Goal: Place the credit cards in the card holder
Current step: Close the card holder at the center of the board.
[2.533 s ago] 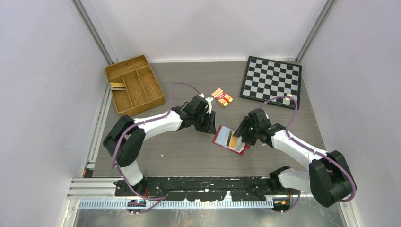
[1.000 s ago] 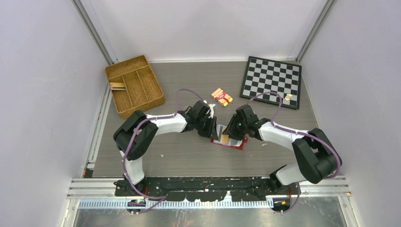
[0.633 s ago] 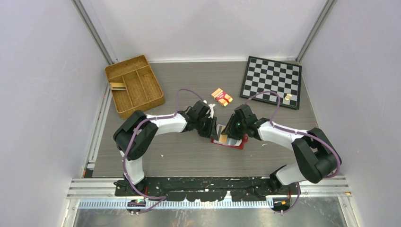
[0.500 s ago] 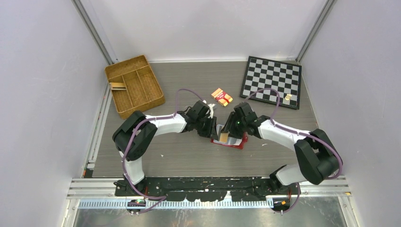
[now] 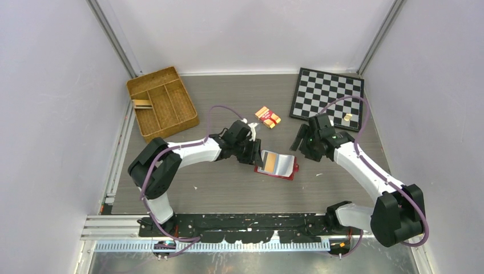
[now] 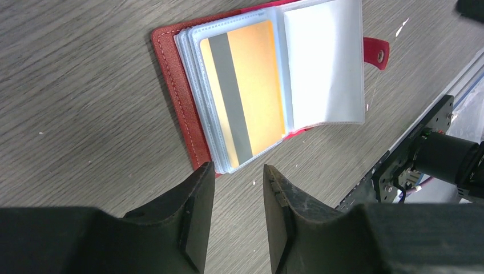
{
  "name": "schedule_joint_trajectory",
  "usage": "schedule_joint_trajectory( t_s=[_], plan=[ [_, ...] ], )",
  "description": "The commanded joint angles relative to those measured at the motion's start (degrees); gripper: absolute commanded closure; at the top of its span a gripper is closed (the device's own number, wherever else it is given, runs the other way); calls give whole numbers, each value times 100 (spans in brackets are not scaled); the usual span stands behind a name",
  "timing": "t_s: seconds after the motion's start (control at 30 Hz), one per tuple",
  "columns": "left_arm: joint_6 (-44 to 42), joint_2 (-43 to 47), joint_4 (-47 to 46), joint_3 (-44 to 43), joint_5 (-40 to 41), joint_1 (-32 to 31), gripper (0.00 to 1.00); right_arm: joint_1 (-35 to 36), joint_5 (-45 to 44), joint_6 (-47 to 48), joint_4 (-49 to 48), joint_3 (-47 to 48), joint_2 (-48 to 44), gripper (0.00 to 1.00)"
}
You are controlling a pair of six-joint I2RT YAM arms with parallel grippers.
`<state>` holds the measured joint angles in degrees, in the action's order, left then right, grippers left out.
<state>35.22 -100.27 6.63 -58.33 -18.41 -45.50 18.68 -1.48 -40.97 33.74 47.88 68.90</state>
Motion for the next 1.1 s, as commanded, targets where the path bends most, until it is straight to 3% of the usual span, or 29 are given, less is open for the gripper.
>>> schedule_joint_trajectory(
  t_s=[0.0,0.23,0.43,0.8,0.97,1.07],
  plan=[
    [-17,198,-71,51,27,-34,61,-13,425,254,454,-234,60,30],
    [3,139,-95,47,12,-38,59,-12,616,154,339,-484,398,34],
    [2,173,-82,72,81,-40,58,-4,407,137,351,-626,480,47],
    [-92,217,-75,120,152,-23,57,-1,245,293,524,-344,580,97],
    [-138,-30,-291,80,-33,-21,61,-11,403,435,981,220,306,100],
    [-159,-151,-542,63,-183,-24,64,28,945,516,985,518,239,99]
  ],
)
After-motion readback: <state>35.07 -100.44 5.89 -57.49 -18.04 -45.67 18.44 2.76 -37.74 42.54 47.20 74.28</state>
